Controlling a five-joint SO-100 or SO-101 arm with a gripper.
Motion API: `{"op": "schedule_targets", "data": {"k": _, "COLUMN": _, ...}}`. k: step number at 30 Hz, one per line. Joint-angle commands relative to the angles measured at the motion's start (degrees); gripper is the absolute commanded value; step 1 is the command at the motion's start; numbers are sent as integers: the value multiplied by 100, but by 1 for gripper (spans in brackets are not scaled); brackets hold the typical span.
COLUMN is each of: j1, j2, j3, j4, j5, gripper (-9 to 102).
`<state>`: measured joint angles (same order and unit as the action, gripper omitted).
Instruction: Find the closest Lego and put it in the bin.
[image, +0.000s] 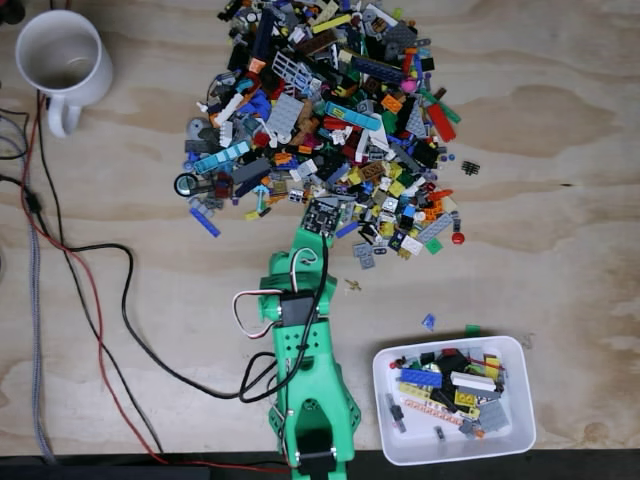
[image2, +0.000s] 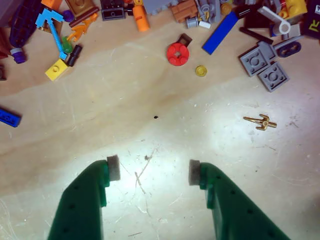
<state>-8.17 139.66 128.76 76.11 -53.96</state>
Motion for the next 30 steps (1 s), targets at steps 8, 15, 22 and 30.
{"op": "schedule_targets", "data": {"k": 8, "j1": 176, "j2": 97, "j3": -35, "j4": -79, "j5": 387, "gripper": 19}}
{"op": "schedule_targets", "data": {"k": 15, "j1": 176, "j2": -229, "j3": -62, "j4": -185, "j5": 448, "gripper": 19}}
{"op": "schedule_targets", "data": {"k": 22, "j1": 229, "j2": -2312, "j3": -79, "j4": -1811, "j5": 756, "gripper": 20}}
{"op": "schedule_targets", "data": {"k": 30, "j1": 650, "j2": -3656, "j3": -580, "j4": -2786, "j5": 967, "gripper": 19}}
